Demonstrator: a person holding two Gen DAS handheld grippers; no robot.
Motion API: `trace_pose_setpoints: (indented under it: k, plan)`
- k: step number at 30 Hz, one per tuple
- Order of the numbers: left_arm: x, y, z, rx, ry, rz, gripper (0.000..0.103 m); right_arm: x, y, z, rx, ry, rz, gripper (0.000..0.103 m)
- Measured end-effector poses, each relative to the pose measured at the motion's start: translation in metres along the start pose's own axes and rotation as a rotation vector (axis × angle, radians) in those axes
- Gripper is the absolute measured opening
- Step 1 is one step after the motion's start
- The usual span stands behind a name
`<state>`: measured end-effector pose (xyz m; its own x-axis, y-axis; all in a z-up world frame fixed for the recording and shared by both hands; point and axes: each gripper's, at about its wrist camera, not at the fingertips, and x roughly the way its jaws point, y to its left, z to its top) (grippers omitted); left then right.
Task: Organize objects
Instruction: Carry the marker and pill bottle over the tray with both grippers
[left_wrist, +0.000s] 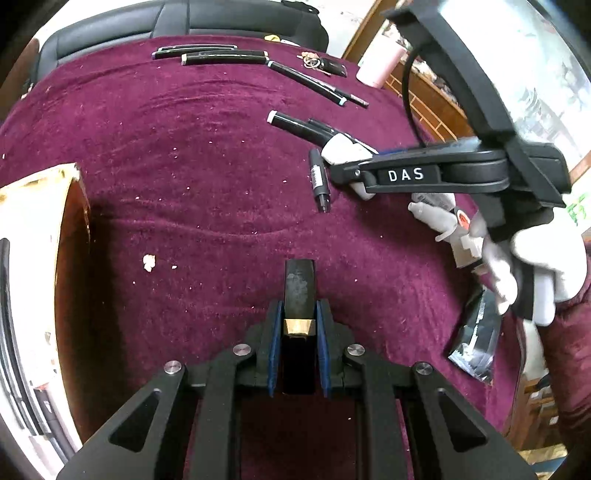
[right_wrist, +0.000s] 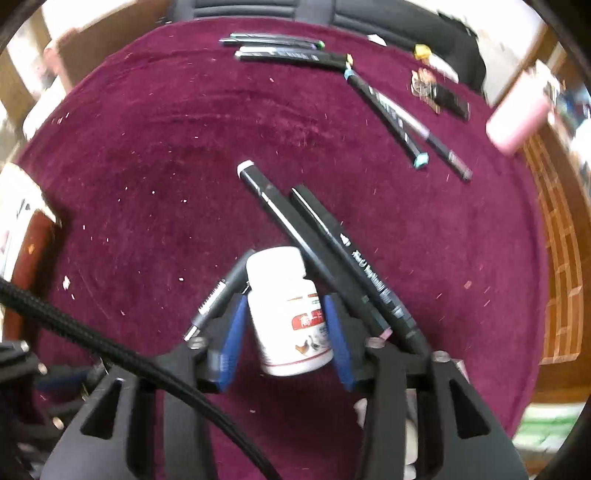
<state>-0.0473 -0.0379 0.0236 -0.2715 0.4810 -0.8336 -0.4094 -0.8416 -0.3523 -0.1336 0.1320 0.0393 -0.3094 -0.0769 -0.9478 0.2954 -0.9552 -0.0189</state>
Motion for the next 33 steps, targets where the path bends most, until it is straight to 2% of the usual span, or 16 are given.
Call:
trace_pose_setpoints:
  k: [3,6,11,15,20,24,28,33]
  plan:
    - [-0.009,0.001,-0.007,-0.013,-0.029,-0.021,0.014,-0.011,-0.007,-0.009,0.055,-0.002,0.051,0.033]
    - [-0.031,0.002,-0.014,-0.022,-0.075,-0.047,0.014,-0.033,-0.012,-0.024,0.098,-0.039,0.097,0.033]
    - [-0.076,0.006,-0.031,-0.052,-0.165,-0.078,0.014,-0.074,-0.010,-0.050,0.177,-0.112,0.319,0.033]
    - [-0.116,0.029,-0.052,-0.096,-0.230,-0.053,0.014,-0.092,0.023,-0.059,0.158,-0.131,0.493,0.034]
    - [-0.159,0.087,-0.080,-0.198,-0.285,0.047,0.014,-0.091,0.090,-0.056,0.084,-0.089,0.644,0.034]
    - [-0.181,0.133,-0.105,-0.274,-0.283,0.144,0.014,-0.082,0.155,-0.051,-0.005,-0.054,0.706,0.034]
    - [-0.175,0.169,-0.123,-0.333,-0.221,0.208,0.014,-0.060,0.211,-0.048,-0.061,0.014,0.752,0.034]
    - [-0.165,0.189,-0.123,-0.348,-0.192,0.220,0.014,-0.035,0.251,-0.053,-0.093,0.079,0.707,0.034]
